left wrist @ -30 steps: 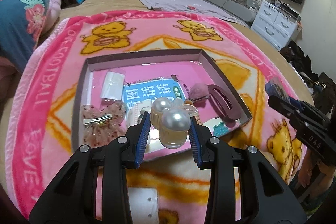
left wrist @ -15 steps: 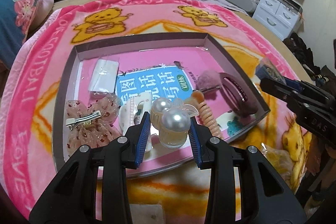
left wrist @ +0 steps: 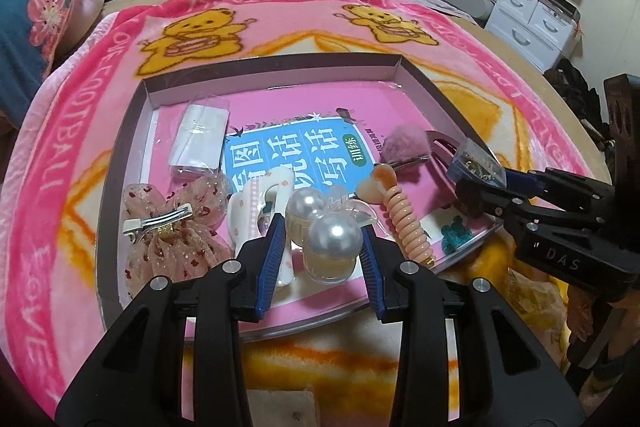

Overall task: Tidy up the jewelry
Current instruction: 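Carry the pearls in left tool over the box while right tool carries the stud box, then open left tool to drop the pearls into the box while right tool drops the stud box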

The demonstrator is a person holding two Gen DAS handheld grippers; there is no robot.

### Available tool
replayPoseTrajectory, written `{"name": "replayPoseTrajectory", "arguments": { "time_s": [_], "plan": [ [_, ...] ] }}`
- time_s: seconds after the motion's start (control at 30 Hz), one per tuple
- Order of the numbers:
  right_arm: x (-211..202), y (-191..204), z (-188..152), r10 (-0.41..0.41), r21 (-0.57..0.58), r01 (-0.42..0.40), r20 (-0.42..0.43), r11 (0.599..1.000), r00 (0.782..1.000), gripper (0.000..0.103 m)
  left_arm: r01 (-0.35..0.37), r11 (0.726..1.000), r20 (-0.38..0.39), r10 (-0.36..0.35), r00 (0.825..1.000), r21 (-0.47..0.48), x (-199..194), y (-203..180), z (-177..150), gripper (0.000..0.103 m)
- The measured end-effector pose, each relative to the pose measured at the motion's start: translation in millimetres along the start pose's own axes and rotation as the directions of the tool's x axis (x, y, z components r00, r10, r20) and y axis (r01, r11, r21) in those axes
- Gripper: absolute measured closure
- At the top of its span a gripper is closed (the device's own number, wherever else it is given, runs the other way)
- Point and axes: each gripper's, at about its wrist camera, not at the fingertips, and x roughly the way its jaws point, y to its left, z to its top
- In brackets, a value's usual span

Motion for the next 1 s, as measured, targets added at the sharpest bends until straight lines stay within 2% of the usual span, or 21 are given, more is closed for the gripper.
{"name": "replayPoseTrajectory", "arguments": {
  "time_s": [0.2, 0.4, 0.6, 0.67, 1.0],
  "plan": [
    [-9.7, -1.1, -3.2, 0.013, 0.018, -0.014, 0.025, 1.000, 1.000, 0.063, 0.000, 1.000, 0.004, 0.000, 1.000, 0.000, -1.3, -2.0, -0.4, 0.073],
    [-41.5, -7.6, -9.6, -0.004, 0.036, -0.001, 0.114, 0.999, 0.994, 0.049, 0.004, 1.000, 0.027, -0.003, 1.000, -0.008, -14.2, -3.1, 1.3, 0.066],
    [-77.9, -16.6, -14.7, -0.010, 0.073, -0.006, 0.211, 0.997, 0.977, 0.036, 0.004, 1.000, 0.063, -0.002, 0.998, -0.023, -38.4, -5.1, 3.6, 0.051],
    [-89.0, -18.2, -15.8, -0.013, 0.080, -0.006, 0.242, 0.997, 0.970, 0.031, -0.001, 1.000, 0.085, 0.003, 0.996, -0.026, -49.8, -6.3, 4.4, 0.041],
    [-124.6, -10.9, -24.8, -0.013, 0.053, -0.003, 0.302, 0.999, 0.953, 0.019, -0.023, 0.999, 0.180, 0.029, 0.983, -0.034, -104.6, -13.0, -4.5, 0.024]
  ]
}}
